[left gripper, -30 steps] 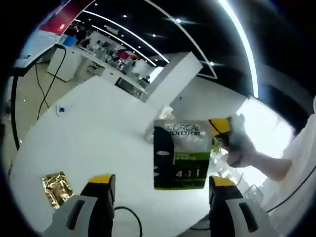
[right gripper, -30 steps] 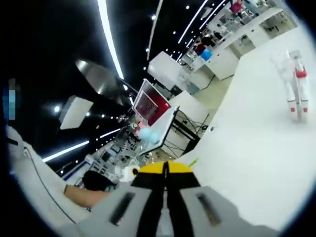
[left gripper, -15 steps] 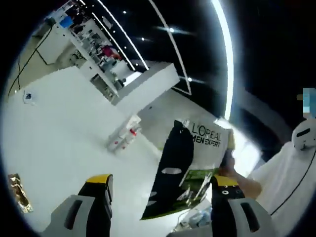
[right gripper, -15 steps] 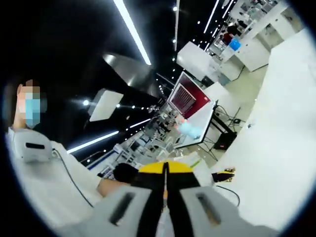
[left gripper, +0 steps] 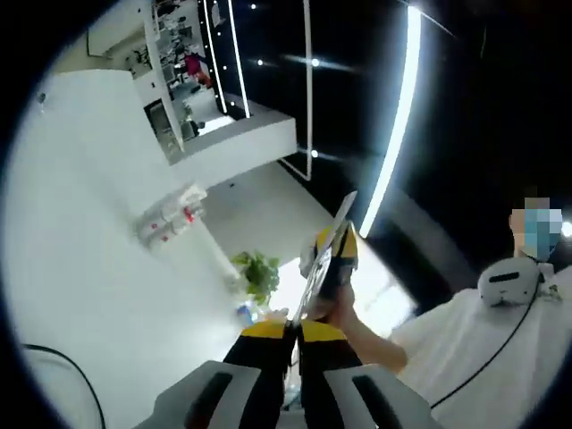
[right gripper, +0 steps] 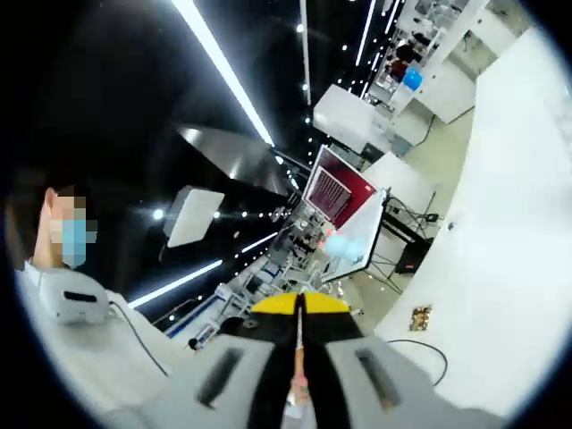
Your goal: Arrange the skincare products in the storage area until every visible bottle or jar stands upright without overlapping.
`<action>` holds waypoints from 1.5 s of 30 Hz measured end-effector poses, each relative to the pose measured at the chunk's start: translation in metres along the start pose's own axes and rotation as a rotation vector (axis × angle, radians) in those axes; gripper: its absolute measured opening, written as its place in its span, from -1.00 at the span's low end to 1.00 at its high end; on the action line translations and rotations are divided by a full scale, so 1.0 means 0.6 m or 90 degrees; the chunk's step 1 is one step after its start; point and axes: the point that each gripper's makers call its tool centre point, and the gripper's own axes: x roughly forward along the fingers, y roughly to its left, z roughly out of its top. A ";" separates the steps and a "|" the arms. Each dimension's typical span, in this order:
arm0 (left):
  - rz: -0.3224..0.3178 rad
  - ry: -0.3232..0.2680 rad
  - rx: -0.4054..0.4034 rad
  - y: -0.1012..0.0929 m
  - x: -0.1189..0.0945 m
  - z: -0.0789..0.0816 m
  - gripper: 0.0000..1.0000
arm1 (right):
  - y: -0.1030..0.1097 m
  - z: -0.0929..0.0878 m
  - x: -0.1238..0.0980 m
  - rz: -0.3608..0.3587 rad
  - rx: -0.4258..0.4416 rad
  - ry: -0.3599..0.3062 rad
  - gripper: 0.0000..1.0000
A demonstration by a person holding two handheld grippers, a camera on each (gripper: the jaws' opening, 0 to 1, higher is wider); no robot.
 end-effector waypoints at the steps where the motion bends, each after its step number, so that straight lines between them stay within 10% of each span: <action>1: 0.007 0.000 0.000 -0.006 -0.003 -0.003 -0.96 | -0.004 0.001 0.002 0.001 0.000 0.001 -0.99; 9: 0.030 -0.035 0.027 -0.048 -0.039 0.010 -0.97 | -0.005 -0.015 0.062 0.050 0.004 0.022 -0.93; 13: 0.039 -0.060 0.040 -0.065 -0.057 0.025 -0.98 | 0.000 -0.056 0.106 0.076 0.041 0.075 -0.39; 25: 0.134 -0.138 0.044 -0.076 -0.123 0.051 -0.97 | 0.004 -0.168 0.173 0.122 0.037 0.236 -0.45; 36: 0.192 -0.184 0.037 -0.064 -0.154 0.078 -0.97 | -0.003 -0.207 0.177 0.135 0.014 0.286 -0.50; 45: 0.238 -0.192 0.033 -0.050 -0.153 0.087 -0.97 | -0.007 -0.215 0.158 0.153 0.016 0.258 -0.94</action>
